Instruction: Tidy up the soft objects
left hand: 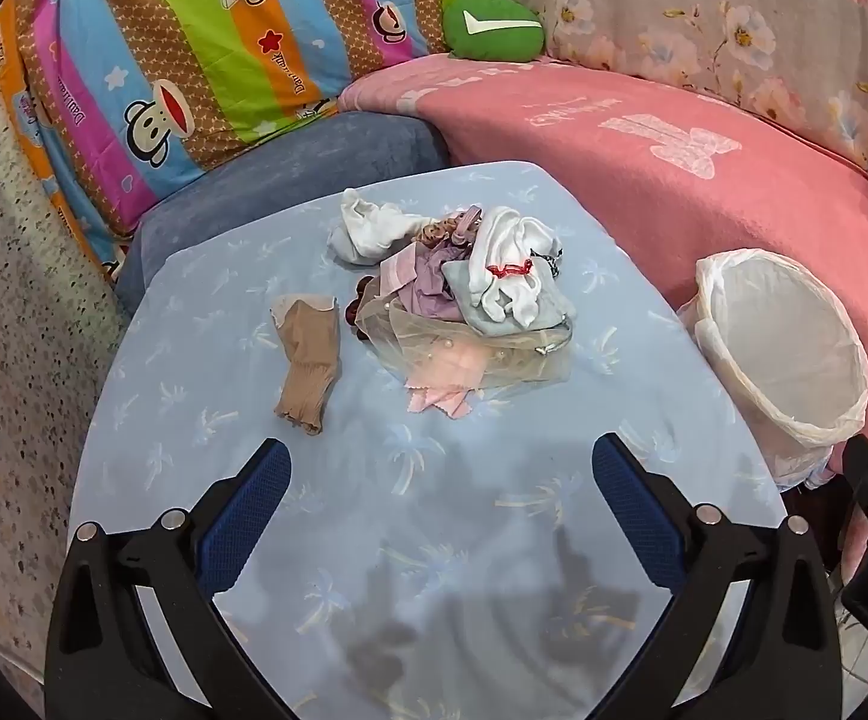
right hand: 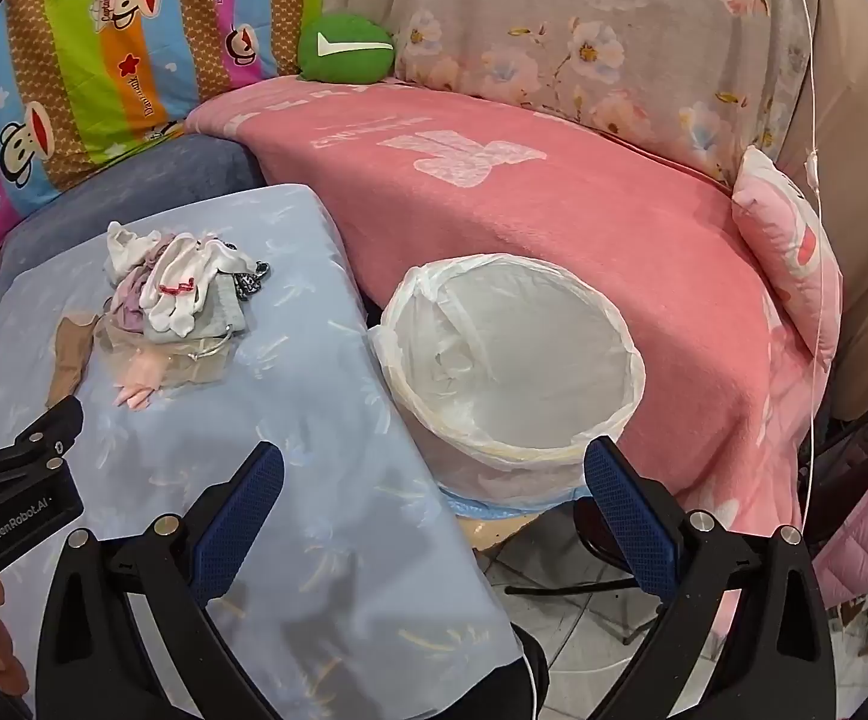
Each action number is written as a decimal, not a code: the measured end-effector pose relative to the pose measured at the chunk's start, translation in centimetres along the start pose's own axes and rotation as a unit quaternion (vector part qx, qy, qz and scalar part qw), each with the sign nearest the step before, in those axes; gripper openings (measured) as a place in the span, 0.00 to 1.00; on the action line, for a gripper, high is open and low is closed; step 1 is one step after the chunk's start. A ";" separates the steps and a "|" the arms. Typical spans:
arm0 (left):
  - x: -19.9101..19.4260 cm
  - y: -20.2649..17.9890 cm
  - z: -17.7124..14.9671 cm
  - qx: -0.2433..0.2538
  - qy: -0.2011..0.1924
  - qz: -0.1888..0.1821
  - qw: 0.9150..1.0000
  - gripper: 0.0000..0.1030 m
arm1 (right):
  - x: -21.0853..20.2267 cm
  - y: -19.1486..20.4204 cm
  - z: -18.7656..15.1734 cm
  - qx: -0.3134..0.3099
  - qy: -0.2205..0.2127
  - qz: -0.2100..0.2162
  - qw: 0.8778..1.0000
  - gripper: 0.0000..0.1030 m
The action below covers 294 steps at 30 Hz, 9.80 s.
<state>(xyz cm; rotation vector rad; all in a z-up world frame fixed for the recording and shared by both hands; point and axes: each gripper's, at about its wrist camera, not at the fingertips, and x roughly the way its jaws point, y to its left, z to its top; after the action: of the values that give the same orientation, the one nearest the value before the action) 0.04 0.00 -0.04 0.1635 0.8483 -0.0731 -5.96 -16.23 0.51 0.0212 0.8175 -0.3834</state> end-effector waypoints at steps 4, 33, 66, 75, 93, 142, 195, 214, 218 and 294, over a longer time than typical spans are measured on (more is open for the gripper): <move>0.0 0.0 0.0 0.000 0.001 0.000 1.000 0.93 | 0.0 0.0 0.0 -0.001 0.000 -0.001 1.000 0.94; 0.3 -0.4 -0.5 0.001 0.001 -0.004 1.000 0.93 | -0.5 -0.1 0.0 0.000 -0.002 -0.004 1.000 0.94; -2.1 0.3 -0.5 0.014 -0.021 -0.027 0.999 0.93 | -3.5 -0.3 -0.8 0.014 -0.025 -0.032 0.999 0.94; -1.9 -0.1 -0.1 0.017 -0.022 -0.031 0.999 0.93 | -3.1 -0.7 -0.7 0.019 -0.022 -0.037 0.999 0.94; -0.8 -0.3 0.6 0.020 -0.014 -0.031 0.999 0.93 | -0.9 -0.6 0.1 0.016 -0.005 -0.036 0.999 0.94; 0.5 -1.2 1.4 0.030 -0.022 -0.045 0.998 0.93 | -0.3 -1.1 1.4 0.040 -0.021 -0.043 0.998 0.94; 16.7 12.5 3.3 -0.103 0.092 -0.085 0.987 0.23 | 10.2 15.6 7.6 -0.007 0.005 0.097 0.995 0.87; 12.7 11.0 4.5 -0.069 0.051 -0.093 0.992 0.03 | 12.8 19.2 8.6 -0.021 0.029 0.158 0.987 0.04; 11.6 10.4 4.7 -0.061 0.039 -0.094 0.993 0.03 | 11.4 17.8 8.4 -0.009 0.021 0.163 0.986 0.03; 5.5 -14.2 8.7 0.114 -0.027 -0.257 0.959 0.72 | 8.0 -11.4 5.5 0.181 -0.028 0.047 0.982 0.44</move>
<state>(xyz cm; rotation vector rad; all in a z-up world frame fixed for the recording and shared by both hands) 8.27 -15.43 -0.20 0.1533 0.8095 -0.6635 -1.02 -30.40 -0.03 0.3848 0.6792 -0.4368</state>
